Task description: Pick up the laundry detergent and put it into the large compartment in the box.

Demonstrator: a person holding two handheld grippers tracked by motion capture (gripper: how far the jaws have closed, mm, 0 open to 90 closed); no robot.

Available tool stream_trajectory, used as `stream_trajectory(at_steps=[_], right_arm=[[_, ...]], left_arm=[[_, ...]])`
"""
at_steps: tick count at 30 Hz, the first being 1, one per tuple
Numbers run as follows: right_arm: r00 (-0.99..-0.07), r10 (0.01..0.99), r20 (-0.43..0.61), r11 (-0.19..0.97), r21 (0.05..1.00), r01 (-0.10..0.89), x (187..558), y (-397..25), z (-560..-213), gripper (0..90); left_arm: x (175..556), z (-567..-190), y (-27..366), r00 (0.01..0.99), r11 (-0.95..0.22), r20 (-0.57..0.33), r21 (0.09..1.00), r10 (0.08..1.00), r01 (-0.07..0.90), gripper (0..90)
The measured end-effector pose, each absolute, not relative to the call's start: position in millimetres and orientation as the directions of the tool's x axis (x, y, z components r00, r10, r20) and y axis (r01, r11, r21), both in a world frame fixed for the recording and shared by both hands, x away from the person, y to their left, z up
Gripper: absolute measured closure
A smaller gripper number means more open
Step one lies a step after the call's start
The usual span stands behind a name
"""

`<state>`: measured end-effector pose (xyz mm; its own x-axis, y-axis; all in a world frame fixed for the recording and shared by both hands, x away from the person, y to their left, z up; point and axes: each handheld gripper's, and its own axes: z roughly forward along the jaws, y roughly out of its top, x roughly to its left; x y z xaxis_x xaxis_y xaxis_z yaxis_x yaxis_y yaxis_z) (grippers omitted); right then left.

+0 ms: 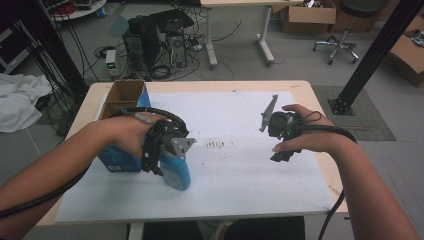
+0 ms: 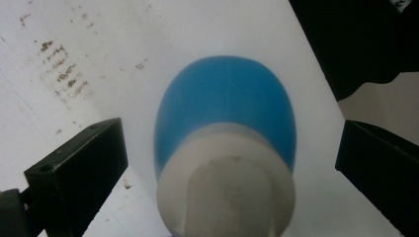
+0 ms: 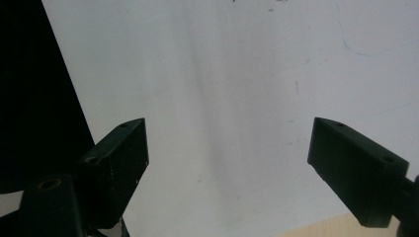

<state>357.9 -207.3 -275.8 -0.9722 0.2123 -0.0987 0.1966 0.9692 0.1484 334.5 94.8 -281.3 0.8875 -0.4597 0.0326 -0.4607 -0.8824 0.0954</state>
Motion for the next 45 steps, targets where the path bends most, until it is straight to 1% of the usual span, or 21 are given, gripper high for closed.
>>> stream_trajectory(at_steps=[8,14,19,24,27,31,38,41,45], right_arm=[[-0.972,0.213,-0.098,0.969,0.146,0.197,358,-206,-276,15.9],[-0.973,0.209,-0.102,0.97,0.148,0.193,359,-204,-275,15.9],[-0.972,0.211,-0.1,0.97,0.149,0.195,359,-204,-276,15.9],[-0.972,0.21,-0.102,0.97,0.145,0.194,360,-205,-277,15.9],[-0.972,0.212,-0.098,0.969,0.147,0.196,360,-205,-277,15.9],[-0.972,0.216,-0.098,0.968,0.151,0.2,361,-205,-278,15.8],[-0.973,0.211,-0.099,0.97,0.147,0.195,361,-204,-279,15.9],[-0.973,0.211,-0.094,0.968,0.156,0.195,361,-204,-280,15.9],[-0.973,0.213,-0.093,0.968,0.152,0.198,360,-205,-281,15.9]], left_arm=[[336,-290,97,0.891,-0.886,0.038,0.088,-0.453,-0.455,0.4],[337,-294,94,0.884,-0.88,0.044,0.08,-0.466,-0.468,1.2],[337,-296,94,0.881,-0.878,0.043,0.07,-0.471,-0.473,5.1],[337,-297,94,0.88,-0.878,0.044,0.066,-0.473,-0.475,6.8],[337,-296,95,0.883,-0.881,0.034,0.066,-0.468,-0.469,10.3],[337,-296,94,0.88,-0.877,0.041,0.063,-0.474,-0.476,13.4],[336,-296,96,0.885,-0.883,0.034,0.062,-0.464,-0.466,16.1],[336,-296,95,0.881,-0.879,0.027,0.059,-0.473,-0.474,19.4],[337,-295,95,0.88,-0.878,0.031,0.055,-0.474,-0.475,21.1]])
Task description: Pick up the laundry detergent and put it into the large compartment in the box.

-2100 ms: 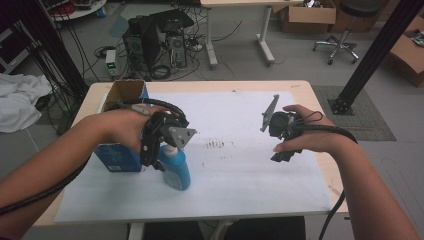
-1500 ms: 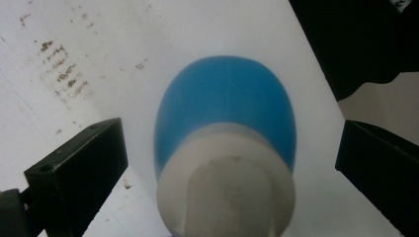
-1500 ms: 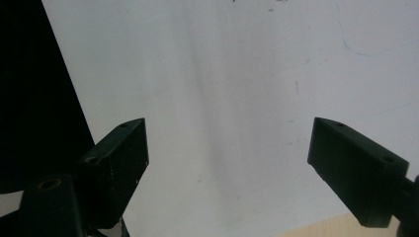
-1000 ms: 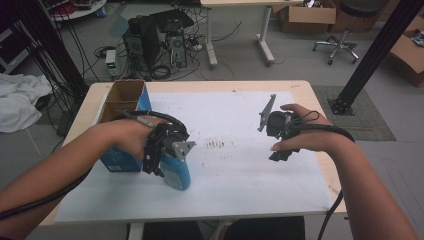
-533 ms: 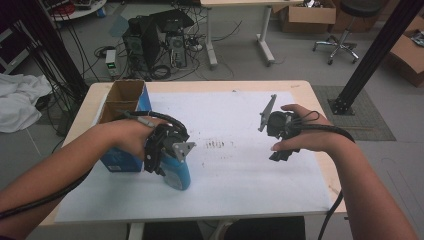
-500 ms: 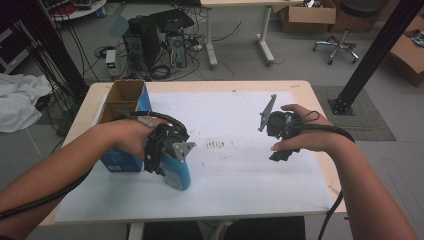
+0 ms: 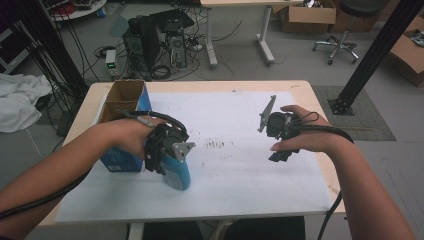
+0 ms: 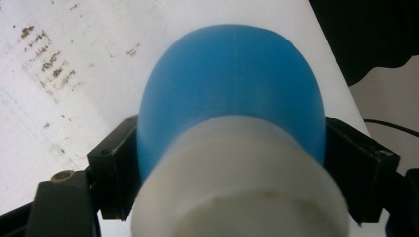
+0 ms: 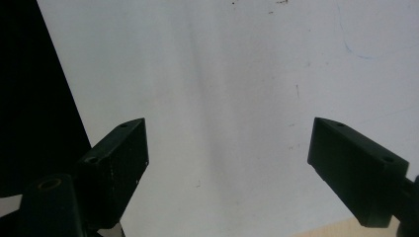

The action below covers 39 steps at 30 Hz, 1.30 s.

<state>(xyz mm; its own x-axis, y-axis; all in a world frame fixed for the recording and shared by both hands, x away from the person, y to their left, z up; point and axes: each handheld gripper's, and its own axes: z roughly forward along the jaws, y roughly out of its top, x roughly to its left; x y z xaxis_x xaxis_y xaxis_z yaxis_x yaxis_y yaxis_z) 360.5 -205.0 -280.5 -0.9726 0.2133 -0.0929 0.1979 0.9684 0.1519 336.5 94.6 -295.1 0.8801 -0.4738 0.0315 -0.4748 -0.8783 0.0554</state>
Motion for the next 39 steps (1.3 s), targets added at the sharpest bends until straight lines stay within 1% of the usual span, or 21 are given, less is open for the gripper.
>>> stream_trajectory(at_steps=[3,12,21,30,31,39], right_arm=[[-0.972,0.214,-0.095,0.968,0.152,0.198,360.2,-205.3,-280.6,15.8],[-0.972,0.215,-0.097,0.968,0.155,0.199,361.1,-205.6,-280.7,15.9],[-0.973,0.214,-0.091,0.967,0.159,0.198,361.9,-204.1,-283.0,15.9],[-0.971,0.216,-0.098,0.967,0.16,0.199,363.4,-202.9,-283.3,15.9],[-0.972,0.216,-0.097,0.967,0.158,0.199,363.6,-202.9,-283.5,15.9],[-0.972,0.218,-0.093,0.966,0.162,0.201,364.8,-202.5,-286.0,15.9]], left_arm=[[336.1,-296.1,93.8,0.882,-0.88,0.025,0.053,-0.471,-0.471,22.0],[336.1,-297.7,91.6,0.879,-0.878,0.017,0.036,-0.477,-0.478,29.7],[335.9,-297.6,91.7,0.879,-0.879,0.022,0.031,-0.476,-0.476,30.7],[336.3,-296.7,89.4,0.876,-0.876,0.029,0.015,-0.482,-0.483,35.5],[335.8,-296.7,89.4,0.875,-0.875,0.034,0.01,-0.484,-0.484,37.8],[335.7,-297.1,88.2,0.87,-0.871,0.034,-0.002,-0.492,-0.492,38.5]])
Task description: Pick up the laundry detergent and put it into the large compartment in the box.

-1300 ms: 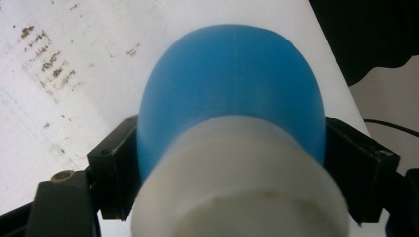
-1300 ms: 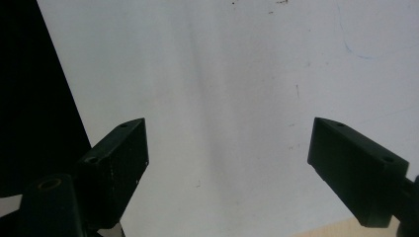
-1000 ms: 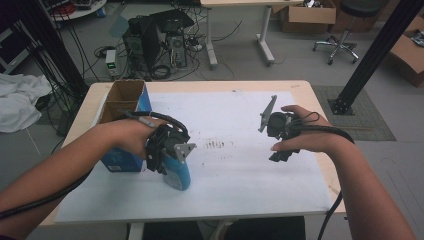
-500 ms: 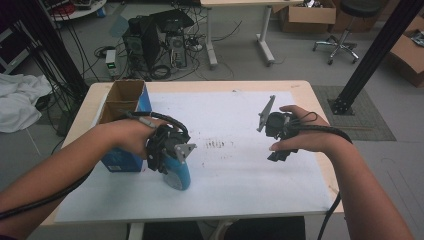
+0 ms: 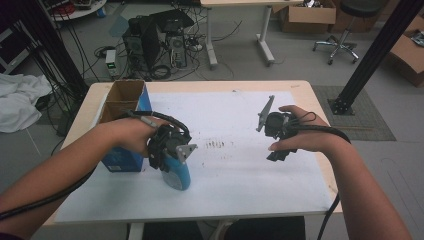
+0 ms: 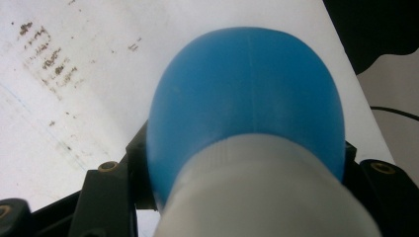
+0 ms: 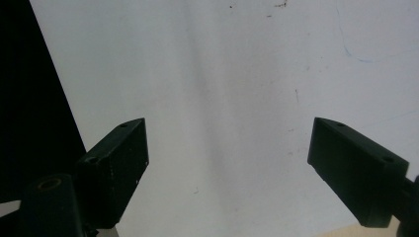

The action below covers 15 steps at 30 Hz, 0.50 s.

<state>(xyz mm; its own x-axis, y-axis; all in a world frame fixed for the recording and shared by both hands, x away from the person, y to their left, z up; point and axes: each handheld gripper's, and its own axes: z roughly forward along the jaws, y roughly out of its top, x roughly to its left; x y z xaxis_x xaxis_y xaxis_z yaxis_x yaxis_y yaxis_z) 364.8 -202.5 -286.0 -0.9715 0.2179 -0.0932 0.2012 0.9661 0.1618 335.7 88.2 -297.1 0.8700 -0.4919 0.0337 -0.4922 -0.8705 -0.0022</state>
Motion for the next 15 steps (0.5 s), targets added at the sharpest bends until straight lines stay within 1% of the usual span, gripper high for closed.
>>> stream_trajectory(at_steps=[2,4,10,15], right_arm=[[-0.972,0.216,-0.093,0.967,0.157,0.2,365.1,-201.8,-286.6,15.9],[-0.973,0.213,-0.092,0.967,0.158,0.197,365.4,-200.9,-287.5,15.9],[-0.975,0.204,-0.09,0.968,0.166,0.187,366.2,-196.7,-288.7,15.9],[-0.977,0.194,-0.088,0.972,0.153,0.179,365.9,-193.4,-289.3,15.9]], left_arm=[[335.6,-296.9,87.4,0.876,-0.877,0.035,-0.008,-0.481,-0.481,38.6],[335.7,-297.0,87.1,0.894,-0.895,0.029,-0.011,-0.446,-0.446,38.8],[340.3,-296.1,85.9,0.914,-0.914,0.021,0.006,-0.405,-0.405,38.9],[341.7,-292.9,87.2,0.93,-0.932,0.063,-0.005,-0.362,-0.362,39.0]])
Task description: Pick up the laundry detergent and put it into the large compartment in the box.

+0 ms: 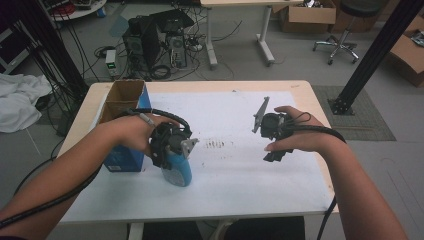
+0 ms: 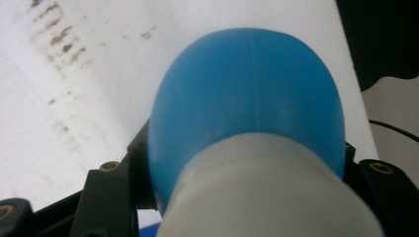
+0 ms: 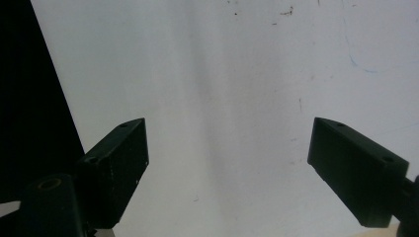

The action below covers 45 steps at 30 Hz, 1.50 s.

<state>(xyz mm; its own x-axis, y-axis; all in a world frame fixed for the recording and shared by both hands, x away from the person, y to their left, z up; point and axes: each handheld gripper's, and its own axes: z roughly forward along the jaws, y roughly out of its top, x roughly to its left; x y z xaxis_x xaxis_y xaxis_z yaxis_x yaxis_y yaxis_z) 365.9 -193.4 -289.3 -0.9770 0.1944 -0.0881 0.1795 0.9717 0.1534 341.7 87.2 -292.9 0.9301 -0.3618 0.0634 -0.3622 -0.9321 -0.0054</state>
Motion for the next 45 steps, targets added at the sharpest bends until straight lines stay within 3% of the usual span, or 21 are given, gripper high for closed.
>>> stream_trajectory(at_steps=[7,21,36,45], right_arm=[[-0.979,0.182,-0.092,0.974,0.152,0.167,365,-193,-286,15.9],[-0.982,0.158,-0.107,0.977,0.162,0.139,362,-188,-283,15.9],[-0.988,0.108,-0.112,0.984,0.157,0.089,355,-183,-275,15.9],[-0.991,0.077,-0.108,0.988,0.145,0.061,353,-176,-274,15.9]], left_arm=[[344,-274,88,0.961,-0.963,0.058,-0.008,-0.269,-0.269,39.0],[346,-236,82,0.995,-0.995,0.018,0.031,0.098,0.097,38.9],[349,-204,95,0.909,-0.906,0.013,0.079,0.417,0.415,38.9],[357,-179,96,0.831,-0.827,-0.027,0.084,0.555,0.556,38.9]])
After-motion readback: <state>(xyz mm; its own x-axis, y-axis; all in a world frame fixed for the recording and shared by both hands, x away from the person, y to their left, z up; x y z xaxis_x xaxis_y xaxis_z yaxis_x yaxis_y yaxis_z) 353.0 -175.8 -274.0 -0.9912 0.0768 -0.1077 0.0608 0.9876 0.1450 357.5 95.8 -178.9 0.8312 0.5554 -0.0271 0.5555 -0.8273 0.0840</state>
